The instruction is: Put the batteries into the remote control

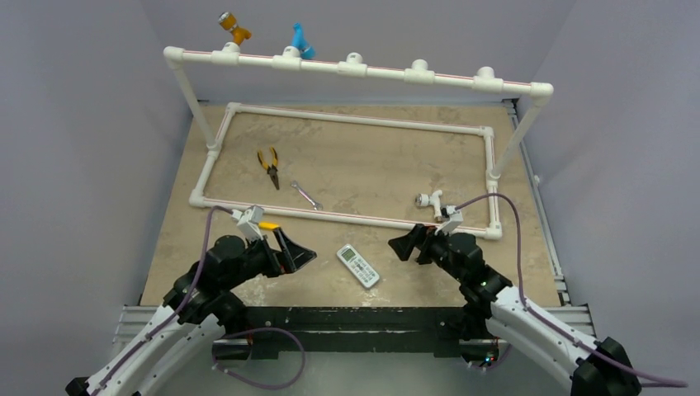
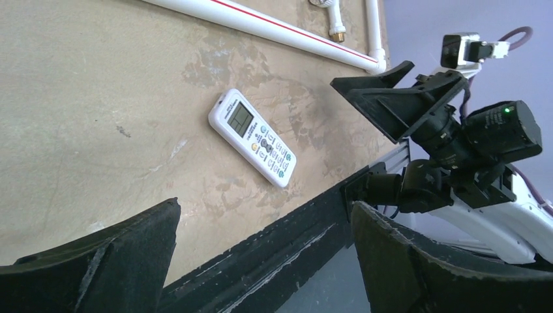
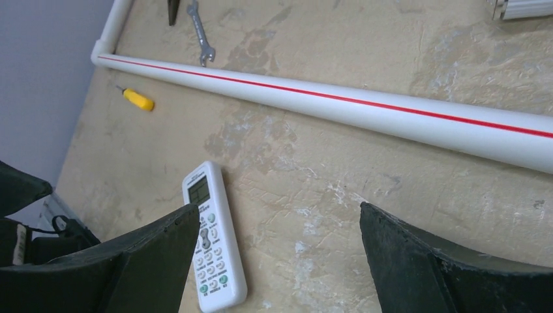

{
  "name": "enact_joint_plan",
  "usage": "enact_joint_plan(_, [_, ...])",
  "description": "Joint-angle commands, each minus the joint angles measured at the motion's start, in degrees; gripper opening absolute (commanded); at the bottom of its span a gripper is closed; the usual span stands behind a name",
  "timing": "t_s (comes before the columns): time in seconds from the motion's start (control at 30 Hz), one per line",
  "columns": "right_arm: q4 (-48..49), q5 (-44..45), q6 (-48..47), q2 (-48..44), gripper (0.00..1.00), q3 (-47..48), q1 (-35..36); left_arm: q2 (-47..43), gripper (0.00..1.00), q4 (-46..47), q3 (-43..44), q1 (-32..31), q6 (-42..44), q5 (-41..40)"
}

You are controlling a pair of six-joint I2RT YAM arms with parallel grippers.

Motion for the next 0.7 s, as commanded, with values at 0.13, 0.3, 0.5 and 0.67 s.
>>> enact_joint_plan(0.13, [-17.6,10.22,1.83,-15.18,0.93,1.41,-0.29,-3.41,1.0,-5.62,1.75,-0.2,3.2,-5.53])
enact_joint_plan(0.3, [-25.11,15.27,-0.77,-21.37,0.93,2.5,-0.31,-5.48,1.0,-5.7,0.24,-0.2,2.75,-6.51])
enact_joint_plan(0.5, [-24.2,15.93,-1.76,-21.34,0.92,2.55,-0.28,-7.16,1.0,-6.78,-0.24,-0.26,3.62,-8.84])
enact_joint_plan(0.67, [-22.46,16.19,-3.51,-17.53,0.92,3.32,-0.37,-8.31,0.99,-7.18,-0.67,-0.25,4.0,-10.58])
